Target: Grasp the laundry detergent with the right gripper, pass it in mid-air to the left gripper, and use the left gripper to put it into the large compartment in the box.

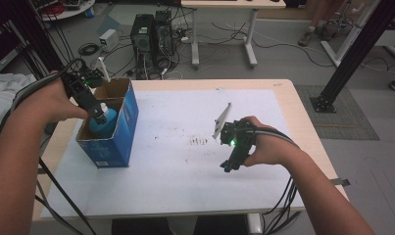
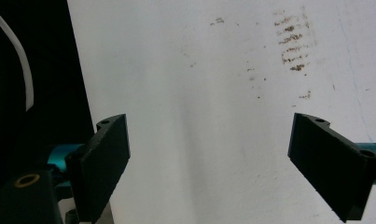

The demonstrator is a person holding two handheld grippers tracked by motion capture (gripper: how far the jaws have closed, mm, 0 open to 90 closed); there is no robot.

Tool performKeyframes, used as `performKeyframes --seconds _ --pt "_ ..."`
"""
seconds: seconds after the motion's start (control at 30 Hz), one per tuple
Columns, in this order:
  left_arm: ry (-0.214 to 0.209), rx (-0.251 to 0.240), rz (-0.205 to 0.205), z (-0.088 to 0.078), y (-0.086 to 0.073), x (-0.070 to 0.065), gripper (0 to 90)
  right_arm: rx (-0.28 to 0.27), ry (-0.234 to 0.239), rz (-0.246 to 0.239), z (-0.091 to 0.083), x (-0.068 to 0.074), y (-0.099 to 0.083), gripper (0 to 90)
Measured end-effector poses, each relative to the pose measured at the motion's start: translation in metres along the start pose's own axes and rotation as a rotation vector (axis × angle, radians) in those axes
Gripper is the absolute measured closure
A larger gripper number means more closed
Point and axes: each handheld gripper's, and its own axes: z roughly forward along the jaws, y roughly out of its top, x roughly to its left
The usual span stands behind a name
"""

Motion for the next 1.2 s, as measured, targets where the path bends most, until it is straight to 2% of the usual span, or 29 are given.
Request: performKeyframes --seconds 0.13,0.17,0.2,0.3,0.4,0.43,0.47,0.5,0.57,0.63,0.73,0.77,0.87,0.97,1.0,1.03,1.07,1.1,1.17,1.2 --pt "-0.004 -0.017 0.046 -0.011 0.004 -0.01 1.8 0.012 -0.002 -0.004 -0.005 -0.001 0.001 12.0" --pt "-0.004 -0.017 0.046 -0.011 0.004 -0.01 1.8 0.012 -0.002 -0.004 -0.005 -0.001 0.001 12.0" --pt "-0.007 -0.008 0.099 -0.015 0.009 -0.016 1.8 0.012 -0.001 -0.004 -0.006 -0.001 0.001 12.0" --pt "-0.024 -0.021 0.152 -0.017 0.016 -0.027 1.8 0.029 -0.004 0.0 -0.011 -0.004 0.002 12.0" --pt "-0.038 -0.021 0.238 -0.016 0.024 -0.041 1.8 0.041 -0.004 0.004 -0.015 -0.005 0.003 12.0" --pt "-0.043 -0.023 0.255 -0.015 0.027 -0.045 1.8 0.043 -0.003 -0.002 -0.016 -0.007 0.003 12.0" --pt "-0.043 -0.023 0.255 -0.015 0.027 -0.045 1.8 0.043 -0.003 -0.002 -0.016 -0.007 0.003 12.0" --pt "-0.047 -0.009 0.286 -0.012 0.032 -0.053 1.8 0.049 -0.003 0.001 -0.019 -0.008 0.004 12.0" --pt "-0.047 -0.009 0.286 -0.012 0.032 -0.053 1.8 0.051 -0.003 -0.002 -0.02 -0.009 0.004 12.0" --pt "-0.043 -0.003 0.355 -0.007 0.042 -0.067 1.8 0.072 0.0 0.003 -0.022 -0.01 0.003 12.0" --pt "-0.047 -0.013 0.38 -0.004 0.049 -0.076 1.8 0.093 0.001 -0.005 -0.023 -0.012 0.003 12.0" --pt "-0.049 -0.016 0.385 -0.004 0.05 -0.077 1.8 0.119 0.005 0.002 -0.025 -0.012 0.003 12.0" --pt "-0.06 -0.012 0.42 0.0 0.057 -0.083 1.8 0.139 0.009 0.004 -0.027 -0.013 0.004 12.0" --pt "-0.061 -0.008 0.433 0.002 0.059 -0.085 1.8 0.145 0.012 0.002 -0.027 -0.014 0.004 12.0" --pt "-0.072 -0.015 0.475 0.005 0.062 -0.091 1.8 0.154 0.013 0.002 -0.027 -0.015 0.004 12.0" --pt "-0.079 -0.017 0.497 0.005 0.063 -0.093 1.8 0.185 0.02 -0.003 -0.026 -0.015 0.005 12.0" --pt "-0.079 -0.017 0.497 0.005 0.063 -0.093 1.8 0.188 0.024 -0.003 -0.026 -0.016 0.005 12.0" --pt "-0.086 -0.02 0.523 0.007 0.064 -0.096 1.8 0.195 0.028 -0.003 -0.025 -0.016 0.005 12.0" --pt "-0.09 -0.02 0.535 0.008 0.065 -0.097 1.8 0.201 0.029 -0.004 -0.024 -0.016 0.005 12.0" --pt "-0.091 -0.011 0.56 0.01 0.067 -0.099 1.8 0.208 0.031 -0.008 -0.023 -0.016 0.005 12.1"
